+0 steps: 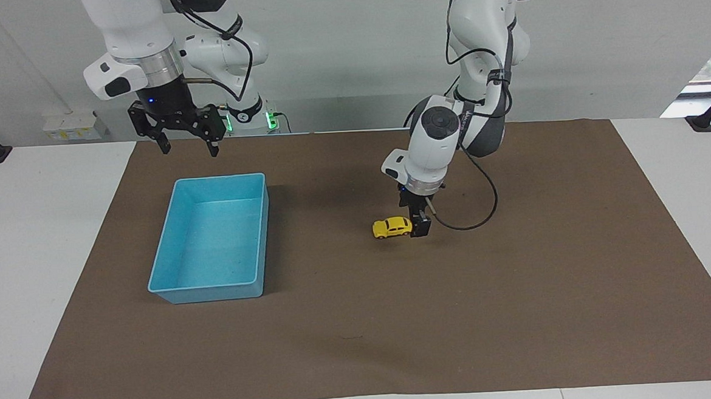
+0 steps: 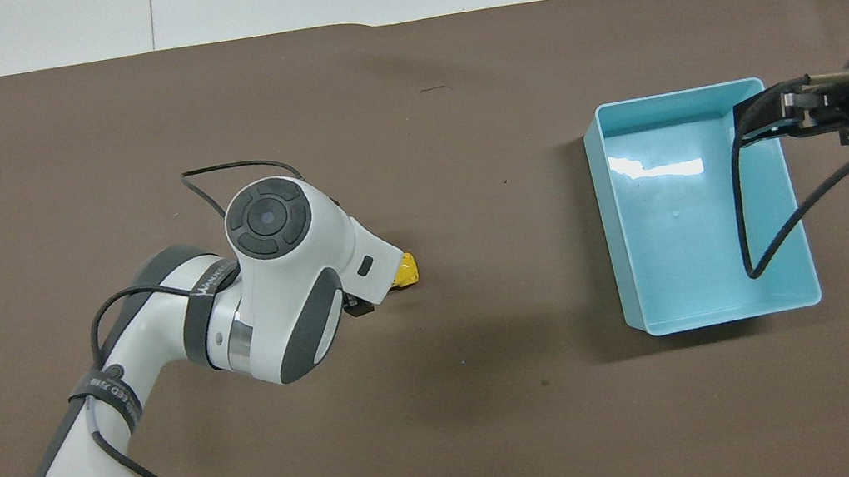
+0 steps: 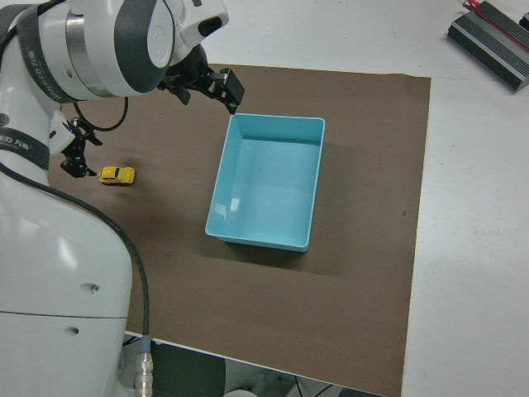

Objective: Wind up and store yellow beetle car

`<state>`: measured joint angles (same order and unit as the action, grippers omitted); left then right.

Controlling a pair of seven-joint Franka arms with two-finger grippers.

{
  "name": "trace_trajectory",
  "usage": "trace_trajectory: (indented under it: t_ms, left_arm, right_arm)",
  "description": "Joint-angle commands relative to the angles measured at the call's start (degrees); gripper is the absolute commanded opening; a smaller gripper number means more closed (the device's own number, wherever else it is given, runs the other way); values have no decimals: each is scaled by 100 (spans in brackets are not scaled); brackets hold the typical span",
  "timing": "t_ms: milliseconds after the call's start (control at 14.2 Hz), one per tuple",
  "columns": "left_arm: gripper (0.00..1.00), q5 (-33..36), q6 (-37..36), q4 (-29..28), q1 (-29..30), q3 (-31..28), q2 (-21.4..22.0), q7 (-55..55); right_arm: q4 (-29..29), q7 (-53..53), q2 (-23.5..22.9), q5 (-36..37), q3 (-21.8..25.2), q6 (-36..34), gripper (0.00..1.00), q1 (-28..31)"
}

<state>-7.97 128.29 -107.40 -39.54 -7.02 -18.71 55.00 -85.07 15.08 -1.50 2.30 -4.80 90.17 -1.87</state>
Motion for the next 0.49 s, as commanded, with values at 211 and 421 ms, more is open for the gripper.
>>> trace_trajectory:
  t_ms: [211,421]
  left_arm:
    - [100,-29,258,-106,-440,-151,-203,-208]
    - [68,-3,153,-132,-554,-160,-177,-534]
  right_arm:
    - [0,12,53,-169,66,-26,100,46]
    - [0,12,53,-169,66,-35,100,46]
